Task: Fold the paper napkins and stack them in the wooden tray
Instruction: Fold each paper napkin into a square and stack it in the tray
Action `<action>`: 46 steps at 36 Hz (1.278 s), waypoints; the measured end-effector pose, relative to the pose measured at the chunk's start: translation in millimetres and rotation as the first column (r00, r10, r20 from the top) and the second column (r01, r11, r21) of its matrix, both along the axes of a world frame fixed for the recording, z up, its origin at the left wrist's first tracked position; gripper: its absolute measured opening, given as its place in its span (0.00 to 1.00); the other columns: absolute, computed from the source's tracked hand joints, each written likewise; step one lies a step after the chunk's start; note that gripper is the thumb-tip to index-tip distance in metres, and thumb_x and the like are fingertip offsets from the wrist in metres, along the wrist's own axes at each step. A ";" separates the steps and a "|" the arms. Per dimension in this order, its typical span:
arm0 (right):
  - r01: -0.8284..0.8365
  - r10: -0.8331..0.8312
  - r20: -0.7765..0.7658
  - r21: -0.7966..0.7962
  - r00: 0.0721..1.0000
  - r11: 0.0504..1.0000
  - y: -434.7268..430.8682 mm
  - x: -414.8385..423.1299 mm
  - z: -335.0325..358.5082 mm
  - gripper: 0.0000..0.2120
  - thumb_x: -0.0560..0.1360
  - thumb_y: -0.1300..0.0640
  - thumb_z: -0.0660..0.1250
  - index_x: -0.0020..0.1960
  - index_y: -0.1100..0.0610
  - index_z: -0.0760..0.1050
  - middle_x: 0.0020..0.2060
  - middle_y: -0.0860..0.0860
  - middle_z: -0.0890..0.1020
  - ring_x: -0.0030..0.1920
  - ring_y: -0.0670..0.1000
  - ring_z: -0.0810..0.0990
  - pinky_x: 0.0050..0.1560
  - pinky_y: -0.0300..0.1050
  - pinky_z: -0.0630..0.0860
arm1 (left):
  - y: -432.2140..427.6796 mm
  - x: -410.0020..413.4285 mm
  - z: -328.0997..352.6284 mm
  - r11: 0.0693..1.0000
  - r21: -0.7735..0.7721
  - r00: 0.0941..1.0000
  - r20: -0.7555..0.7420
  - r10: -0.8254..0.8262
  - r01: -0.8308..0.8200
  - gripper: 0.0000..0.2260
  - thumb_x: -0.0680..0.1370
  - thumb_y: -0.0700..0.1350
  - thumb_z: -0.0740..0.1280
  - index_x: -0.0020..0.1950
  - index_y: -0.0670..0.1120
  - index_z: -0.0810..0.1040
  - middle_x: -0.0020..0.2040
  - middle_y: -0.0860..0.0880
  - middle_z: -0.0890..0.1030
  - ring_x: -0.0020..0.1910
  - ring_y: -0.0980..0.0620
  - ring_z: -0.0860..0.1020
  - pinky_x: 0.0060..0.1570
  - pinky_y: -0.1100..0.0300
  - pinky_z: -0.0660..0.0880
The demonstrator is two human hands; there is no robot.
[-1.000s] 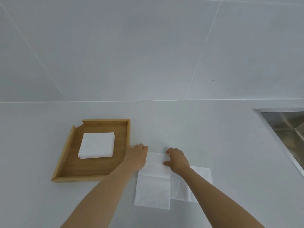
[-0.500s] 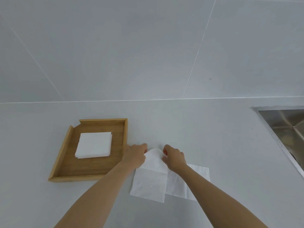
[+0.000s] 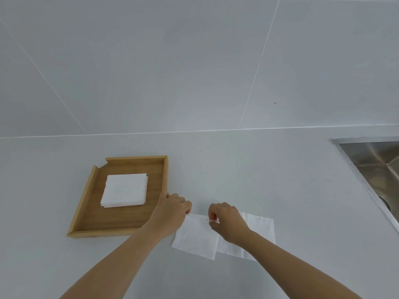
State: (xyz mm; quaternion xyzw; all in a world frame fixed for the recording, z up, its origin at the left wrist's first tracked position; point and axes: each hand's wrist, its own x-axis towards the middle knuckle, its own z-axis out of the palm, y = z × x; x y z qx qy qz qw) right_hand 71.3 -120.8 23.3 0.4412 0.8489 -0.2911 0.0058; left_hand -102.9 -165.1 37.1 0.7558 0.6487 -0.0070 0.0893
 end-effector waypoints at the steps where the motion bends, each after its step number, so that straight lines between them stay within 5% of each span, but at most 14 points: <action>1: -0.012 0.012 -0.003 -0.011 1.000 1.000 -4.0 0.5 -0.8 0.07 0.74 0.62 0.60 0.41 0.53 0.65 0.40 0.49 0.72 0.43 0.49 0.67 0.45 0.40 0.62 | -2.3 -2.5 -5.2 0.999 -0.001 0.998 -0.048 -0.050 0.050 0.12 0.60 0.40 0.77 0.30 0.51 0.76 0.27 0.55 0.79 0.29 0.56 0.77 0.37 0.62 0.64; 4: -0.031 0.031 -0.003 -0.045 1.000 0.999 -13.4 0.4 -4.2 0.03 0.75 0.61 0.60 0.45 0.57 0.72 0.40 0.49 0.73 0.43 0.49 0.67 0.45 0.40 0.61 | -10.7 -3.8 -14.8 0.996 0.000 0.989 -0.114 -0.094 0.094 0.17 0.50 0.42 0.82 0.25 0.54 0.75 0.21 0.57 0.76 0.23 0.59 0.74 0.27 0.65 0.71; 8: -0.042 0.046 0.037 -0.098 0.998 0.994 -22.8 0.3 -8.4 0.08 0.76 0.59 0.60 0.52 0.60 0.74 0.43 0.53 0.76 0.44 0.49 0.68 0.45 0.39 0.63 | -21.7 -5.4 -21.3 0.979 -0.109 0.965 -0.182 -0.191 0.173 0.11 0.60 0.42 0.79 0.32 0.53 0.79 0.29 0.56 0.80 0.31 0.56 0.78 0.36 0.61 0.75; 11: -0.055 0.064 0.048 -0.159 0.997 0.986 -26.4 1.6 -10.2 0.09 0.75 0.59 0.62 0.53 0.60 0.74 0.47 0.55 0.79 0.44 0.49 0.69 0.45 0.39 0.65 | -27.6 -8.1 -25.7 0.973 -0.158 0.954 -0.219 -0.203 0.170 0.14 0.54 0.42 0.81 0.29 0.54 0.78 0.25 0.57 0.79 0.28 0.58 0.77 0.33 0.63 0.74; 14: -0.079 0.092 0.048 -0.214 0.995 0.974 -27.5 3.3 -9.0 0.11 0.74 0.55 0.66 0.54 0.59 0.75 0.42 0.49 0.74 0.43 0.49 0.71 0.46 0.38 0.66 | -30.2 -7.7 -25.9 0.954 -0.249 0.961 -0.174 -0.213 0.166 0.11 0.73 0.35 0.67 0.51 0.48 0.78 0.47 0.50 0.82 0.49 0.49 0.77 0.54 0.53 0.69; 16: -0.065 0.075 0.031 -0.244 0.997 0.968 -26.4 4.4 -7.9 0.13 0.73 0.52 0.67 0.54 0.58 0.75 0.42 0.47 0.74 0.43 0.48 0.72 0.46 0.38 0.68 | -26.5 -7.4 -24.4 0.942 -0.287 0.958 -0.172 -0.231 0.176 0.15 0.77 0.33 0.59 0.60 0.46 0.73 0.57 0.46 0.79 0.58 0.46 0.72 0.61 0.51 0.62; 22: 0.139 -0.141 0.001 -0.169 0.990 0.976 -14.7 4.7 -4.3 0.15 0.75 0.50 0.64 0.57 0.57 0.73 0.50 0.54 0.80 0.46 0.48 0.73 0.49 0.41 0.71 | -7.9 -5.6 -10.7 0.959 -0.281 0.995 -0.068 -0.069 0.048 0.15 0.79 0.39 0.55 0.63 0.48 0.72 0.62 0.49 0.77 0.62 0.50 0.71 0.65 0.52 0.60; 28: 0.210 -0.195 0.132 -0.109 0.972 0.972 -11.4 1.7 -13.0 0.19 0.74 0.54 0.65 0.63 0.57 0.67 0.61 0.53 0.75 0.62 0.53 0.71 0.57 0.45 0.72 | 7.0 2.0 -19.3 0.963 -0.269 0.998 -0.059 -0.018 0.002 0.17 0.80 0.44 0.56 0.69 0.48 0.65 0.68 0.48 0.71 0.67 0.48 0.67 0.66 0.52 0.61; 35: 0.225 -0.192 0.234 -0.122 0.953 0.967 -13.2 -3.2 -22.1 0.23 0.71 0.53 0.70 0.62 0.57 0.68 0.60 0.54 0.75 0.62 0.54 0.70 0.59 0.46 0.71 | 13.0 8.2 -36.7 0.954 -0.298 0.993 -0.121 -0.007 -0.030 0.17 0.76 0.43 0.61 0.65 0.45 0.67 0.63 0.46 0.72 0.63 0.46 0.69 0.62 0.50 0.63; 43: 0.207 -0.169 0.256 -0.127 0.952 0.970 -14.6 -8.7 -23.7 0.12 0.71 0.60 0.67 0.54 0.59 0.74 0.53 0.55 0.76 0.58 0.55 0.71 0.53 0.44 0.71 | 7.9 11.9 -35.4 0.967 -0.255 0.994 -0.103 -0.020 -0.007 0.09 0.77 0.40 0.59 0.56 0.45 0.74 0.58 0.46 0.76 0.59 0.46 0.71 0.59 0.51 0.63; 46: 0.215 -0.182 0.209 -0.148 0.961 0.965 -18.4 -8.4 -23.8 0.03 0.72 0.62 0.63 0.42 0.56 0.71 0.44 0.51 0.71 0.52 0.53 0.72 0.48 0.42 0.69 | 0.5 11.9 -35.2 0.973 -0.229 0.997 -0.073 -0.015 -0.002 0.07 0.78 0.40 0.59 0.54 0.44 0.74 0.55 0.46 0.78 0.57 0.46 0.72 0.58 0.52 0.63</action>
